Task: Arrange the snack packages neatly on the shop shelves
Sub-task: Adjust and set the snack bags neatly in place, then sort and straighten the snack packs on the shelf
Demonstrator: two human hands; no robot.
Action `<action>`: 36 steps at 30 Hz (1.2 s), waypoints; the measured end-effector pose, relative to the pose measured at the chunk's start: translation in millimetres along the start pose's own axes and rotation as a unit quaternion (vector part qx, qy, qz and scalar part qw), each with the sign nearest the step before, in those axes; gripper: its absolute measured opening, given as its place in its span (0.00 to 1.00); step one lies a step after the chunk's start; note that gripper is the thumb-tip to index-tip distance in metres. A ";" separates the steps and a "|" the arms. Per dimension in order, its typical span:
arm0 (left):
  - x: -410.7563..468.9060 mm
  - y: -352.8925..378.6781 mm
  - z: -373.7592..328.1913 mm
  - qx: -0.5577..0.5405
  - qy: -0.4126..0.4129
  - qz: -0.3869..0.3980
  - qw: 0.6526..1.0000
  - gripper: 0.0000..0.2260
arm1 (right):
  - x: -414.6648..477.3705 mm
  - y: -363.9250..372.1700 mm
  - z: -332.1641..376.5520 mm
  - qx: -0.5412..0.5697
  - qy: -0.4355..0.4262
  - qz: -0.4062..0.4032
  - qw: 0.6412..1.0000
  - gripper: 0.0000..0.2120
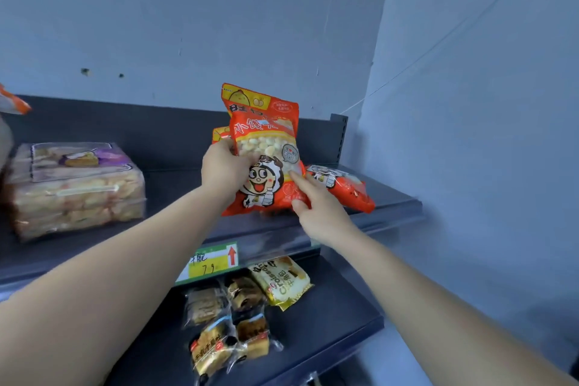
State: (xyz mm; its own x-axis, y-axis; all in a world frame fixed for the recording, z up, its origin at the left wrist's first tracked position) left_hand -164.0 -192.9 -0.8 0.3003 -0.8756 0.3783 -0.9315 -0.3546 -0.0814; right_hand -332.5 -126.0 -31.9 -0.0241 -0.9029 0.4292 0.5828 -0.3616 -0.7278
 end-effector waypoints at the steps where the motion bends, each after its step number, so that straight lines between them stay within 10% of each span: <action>1: 3.7 5.9 -2.3 0.000 0.003 -0.008 1.000 0.06 | 6.6 -1.4 -3.6 -0.003 -0.008 0.001 1.000 0.26; 8: 15.0 27.1 -5.7 0.022 0.051 -0.059 0.997 0.06 | 35.7 -0.7 -18.4 -0.045 -0.054 -0.030 0.997 0.26; 15: 5.1 18.6 24.3 0.002 -0.020 0.076 0.997 0.07 | 28.3 -0.7 -24.0 0.033 -0.110 -0.158 0.981 0.18; 20: -5.0 13.0 36.0 -0.003 -0.112 0.296 0.949 0.39 | 25.1 4.9 -25.2 0.057 -0.101 -0.137 0.984 0.18; 27: 2.9 28.8 29.4 0.198 -0.019 0.126 0.972 0.35 | 49.7 16.4 -27.8 -0.020 -0.032 -0.091 0.995 0.22; 36: -21.8 21.4 27.8 0.318 0.024 0.120 0.940 0.41 | 14.4 14.1 -38.5 -0.021 -0.028 -0.149 0.988 0.14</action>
State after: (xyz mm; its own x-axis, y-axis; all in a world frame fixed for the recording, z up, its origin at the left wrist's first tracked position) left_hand -184.8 -190.5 -36.5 0.0731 -0.9448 0.3195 -0.6560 -0.2868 -0.6981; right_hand -355.9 -153.1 -56.5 -0.1444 -0.7411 0.6557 0.5222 -0.6200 -0.5856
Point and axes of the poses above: each hand's wrist, its own x-axis towards the middle knuckle, its own y-axis out of the palm, z = x × y, the point moved 4 cm from there along x, towards the middle knuckle, and after that the axes turned 6 degrees about -z, right-handed, at the moved point
